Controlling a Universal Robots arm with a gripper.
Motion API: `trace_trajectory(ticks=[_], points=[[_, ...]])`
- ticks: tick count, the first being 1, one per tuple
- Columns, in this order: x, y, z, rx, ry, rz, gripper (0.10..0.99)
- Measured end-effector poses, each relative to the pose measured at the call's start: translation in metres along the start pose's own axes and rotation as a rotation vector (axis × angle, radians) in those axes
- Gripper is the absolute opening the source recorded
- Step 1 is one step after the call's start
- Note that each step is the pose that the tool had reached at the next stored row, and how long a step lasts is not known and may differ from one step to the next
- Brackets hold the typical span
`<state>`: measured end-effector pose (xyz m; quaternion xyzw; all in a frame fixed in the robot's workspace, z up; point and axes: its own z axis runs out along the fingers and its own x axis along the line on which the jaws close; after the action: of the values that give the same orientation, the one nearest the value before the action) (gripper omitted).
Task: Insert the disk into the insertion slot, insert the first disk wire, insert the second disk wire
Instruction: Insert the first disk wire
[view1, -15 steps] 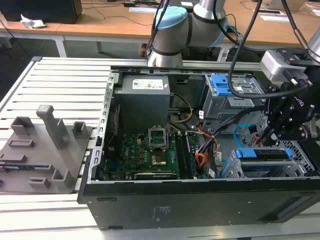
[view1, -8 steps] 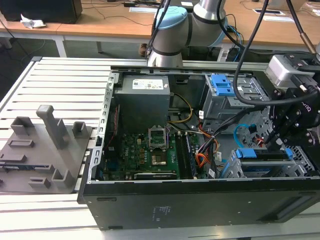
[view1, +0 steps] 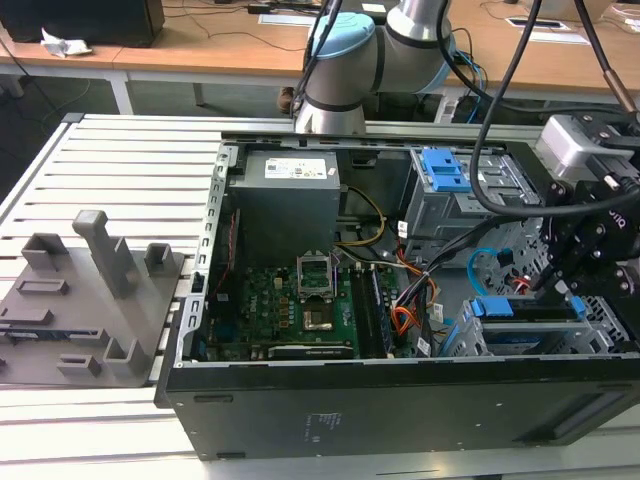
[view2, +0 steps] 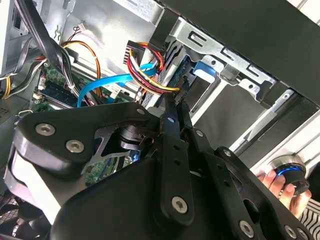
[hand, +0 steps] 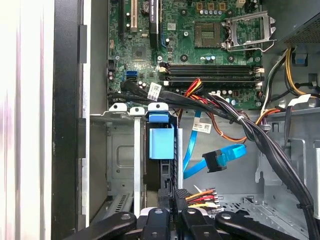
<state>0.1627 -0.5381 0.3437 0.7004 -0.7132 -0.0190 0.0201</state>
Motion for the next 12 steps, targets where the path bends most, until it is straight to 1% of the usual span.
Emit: trace_trajectory(ticks=[4,6,8,12], points=[[0.0002,-0.0013,-0.0001,0.000,-0.0002,0.000,0.161],[0.0003,-0.0012,-0.0030,0.000,-0.0001,0.000,0.161],[0.0003,-0.0009,-0.0018,0.000,-0.0127,0.000,0.161],[0.0035,-0.0011,0.0008,0.000,-0.0128,0.000,0.161]])
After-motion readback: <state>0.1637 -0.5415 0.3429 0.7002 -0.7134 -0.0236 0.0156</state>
